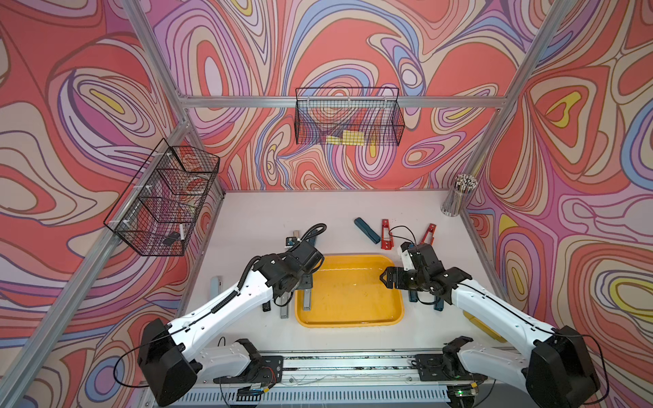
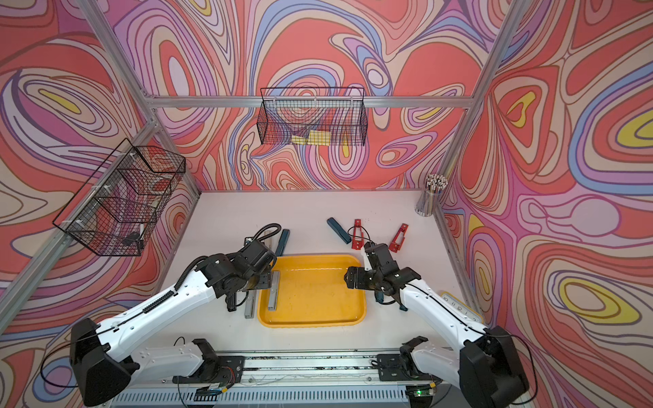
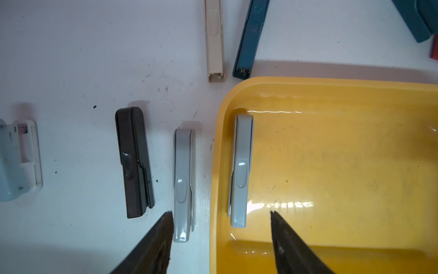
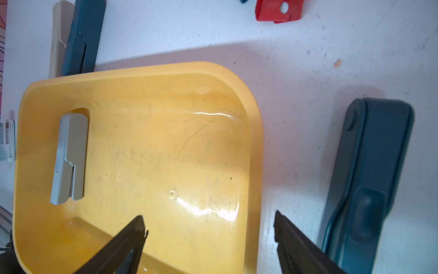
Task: Put the pruning pliers into the storage box
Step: Place the pruning pliers in the storage box, then pick up the pruning pliers from the center of the board.
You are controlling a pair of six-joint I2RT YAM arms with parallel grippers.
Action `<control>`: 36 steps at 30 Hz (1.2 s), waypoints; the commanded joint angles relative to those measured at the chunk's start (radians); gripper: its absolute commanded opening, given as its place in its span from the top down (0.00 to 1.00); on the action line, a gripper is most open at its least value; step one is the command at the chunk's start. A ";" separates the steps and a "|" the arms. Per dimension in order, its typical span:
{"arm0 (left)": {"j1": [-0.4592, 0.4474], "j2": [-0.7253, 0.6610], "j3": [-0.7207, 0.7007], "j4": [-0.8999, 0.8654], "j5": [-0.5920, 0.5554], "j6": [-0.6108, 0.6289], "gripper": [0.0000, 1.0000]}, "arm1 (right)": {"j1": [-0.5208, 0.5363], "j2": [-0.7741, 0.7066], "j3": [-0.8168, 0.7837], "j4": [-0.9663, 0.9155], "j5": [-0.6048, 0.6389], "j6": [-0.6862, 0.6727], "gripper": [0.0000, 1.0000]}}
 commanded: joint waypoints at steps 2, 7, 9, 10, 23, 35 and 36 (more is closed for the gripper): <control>0.025 -0.015 -0.048 -0.067 -0.009 -0.065 0.32 | 0.006 0.002 0.003 0.021 -0.013 -0.004 0.11; 0.035 -0.017 -0.090 -0.070 -0.032 -0.115 0.36 | 0.005 -0.004 -0.005 0.021 -0.014 -0.003 0.12; 0.038 -0.024 -0.111 -0.056 -0.038 -0.126 0.37 | 0.006 -0.003 -0.007 0.020 -0.014 -0.004 0.11; 0.042 -0.027 -0.123 -0.049 -0.039 -0.131 0.38 | 0.005 -0.003 -0.008 0.020 -0.013 -0.004 0.11; 0.080 -0.011 -0.242 0.131 0.016 -0.119 0.42 | 0.006 -0.001 -0.014 0.018 -0.014 0.004 0.11; 0.135 0.059 -0.283 0.206 0.034 -0.088 0.43 | 0.005 0.000 -0.004 0.010 -0.011 0.009 0.11; 0.138 0.063 -0.286 0.211 0.032 -0.084 0.43 | 0.005 0.002 -0.004 0.011 -0.012 0.009 0.11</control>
